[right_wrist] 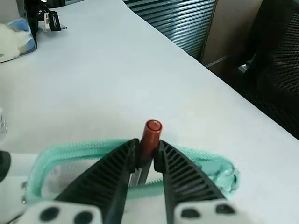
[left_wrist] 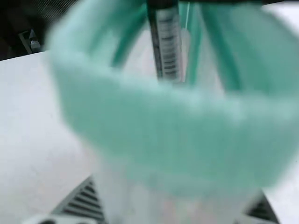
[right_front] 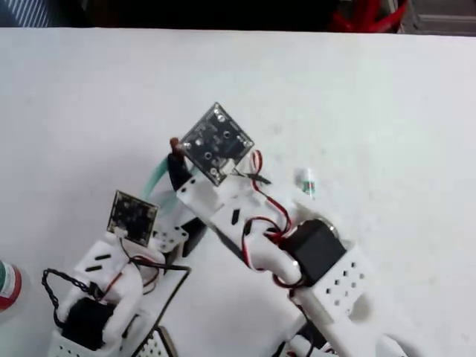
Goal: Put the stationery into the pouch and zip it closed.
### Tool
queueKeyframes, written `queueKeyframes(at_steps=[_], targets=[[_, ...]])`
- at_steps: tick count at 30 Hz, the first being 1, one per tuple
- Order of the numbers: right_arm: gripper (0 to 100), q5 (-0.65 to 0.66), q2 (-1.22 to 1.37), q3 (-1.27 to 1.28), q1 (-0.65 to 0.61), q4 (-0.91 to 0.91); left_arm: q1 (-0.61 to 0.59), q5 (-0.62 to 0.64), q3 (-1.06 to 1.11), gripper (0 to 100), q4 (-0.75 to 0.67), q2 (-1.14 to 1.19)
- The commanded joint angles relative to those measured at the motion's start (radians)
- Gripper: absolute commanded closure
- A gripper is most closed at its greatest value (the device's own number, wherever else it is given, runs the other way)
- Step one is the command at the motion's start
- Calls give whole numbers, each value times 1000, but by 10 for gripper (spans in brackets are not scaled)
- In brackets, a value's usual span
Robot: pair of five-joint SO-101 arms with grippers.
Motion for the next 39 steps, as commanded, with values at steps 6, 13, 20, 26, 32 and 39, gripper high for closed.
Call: queueKeyframes(at_steps=[6, 13, 20, 26, 32, 39], targets=[[981, 20, 15, 15, -54, 56, -1, 11, -40, 729, 2, 7], [758, 20, 4, -98, -42, 232, -1, 11, -40, 729, 0, 7], [711, 21, -64, -327, -22, 374, -71, 11, -40, 729, -11, 7], [739, 15, -114, -341, 35, 372, -105, 12, -37, 729, -29, 7], [741, 12, -111, -356, 71, 271, -4, 34, -34, 729, -6, 7], [829, 12, 71, -347, 79, 246, 99, 23, -74, 739, 74, 5]])
